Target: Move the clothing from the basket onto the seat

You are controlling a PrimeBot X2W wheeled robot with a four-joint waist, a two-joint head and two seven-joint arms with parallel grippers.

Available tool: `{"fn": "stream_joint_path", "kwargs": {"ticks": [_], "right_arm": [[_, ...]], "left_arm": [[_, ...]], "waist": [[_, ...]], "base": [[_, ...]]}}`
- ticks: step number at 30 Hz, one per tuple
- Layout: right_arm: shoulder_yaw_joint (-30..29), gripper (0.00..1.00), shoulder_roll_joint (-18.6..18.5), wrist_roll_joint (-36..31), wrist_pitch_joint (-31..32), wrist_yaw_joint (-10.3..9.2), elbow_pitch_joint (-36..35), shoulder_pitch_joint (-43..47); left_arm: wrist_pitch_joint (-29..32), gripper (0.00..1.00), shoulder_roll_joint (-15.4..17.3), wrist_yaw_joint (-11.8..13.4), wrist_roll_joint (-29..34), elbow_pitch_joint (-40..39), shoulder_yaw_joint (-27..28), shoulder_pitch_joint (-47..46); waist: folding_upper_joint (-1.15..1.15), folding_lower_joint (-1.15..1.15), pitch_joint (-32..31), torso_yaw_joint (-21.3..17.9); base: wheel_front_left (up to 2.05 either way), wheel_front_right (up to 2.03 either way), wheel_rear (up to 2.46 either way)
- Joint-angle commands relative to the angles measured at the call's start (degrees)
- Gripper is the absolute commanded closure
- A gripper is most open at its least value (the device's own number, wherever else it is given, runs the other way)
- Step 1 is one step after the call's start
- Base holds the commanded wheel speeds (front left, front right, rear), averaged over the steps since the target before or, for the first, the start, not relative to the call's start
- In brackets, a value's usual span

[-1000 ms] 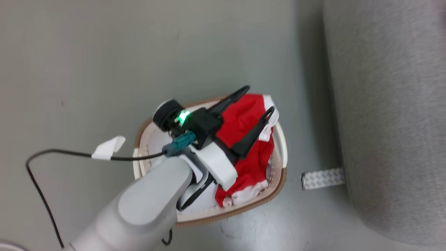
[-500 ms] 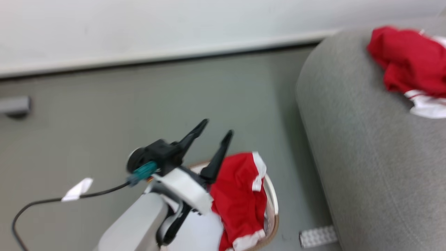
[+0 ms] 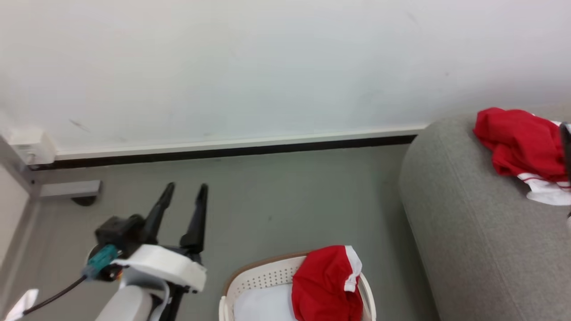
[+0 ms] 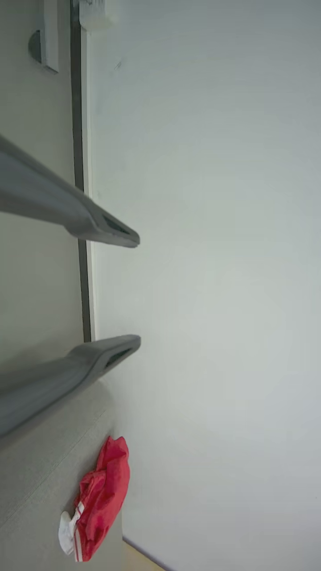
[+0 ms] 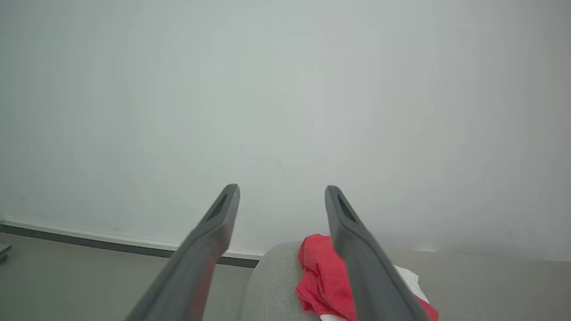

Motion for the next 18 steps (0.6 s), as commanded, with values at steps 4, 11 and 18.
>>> {"fn": "stream_joint_path", "kwargs": {"ticks": [4,11,18], "right_arm": [[-4.63,0.0,7.28,-4.65,-3.85,-0.14,-4.48,9.42],[-8.62,0.0,19.04,-12.21,-7.29,-0.14,-8.09,19.84],[-11.63,0.0,26.61,-18.99,-8.01,-0.14,-11.1,25.72]], "left_arm": [[0.0,0.0,0.21,1.34,0.81,-1.52,5.1,4.61],[0.0,0.0,-2.39,2.5,4.81,-4.03,11.6,10.56],[0.0,0.0,-6.43,1.13,10.59,-4.64,17.11,15.98]], "waist": [[0.0,0.02,-1.44,2.64],[0.0,0.02,-0.95,3.29],[0.0,0.02,-0.98,2.78]], "base": [[0.0,0.0,0.0],[0.0,0.0,0.0],[0.0,0.0,0.0]]}}
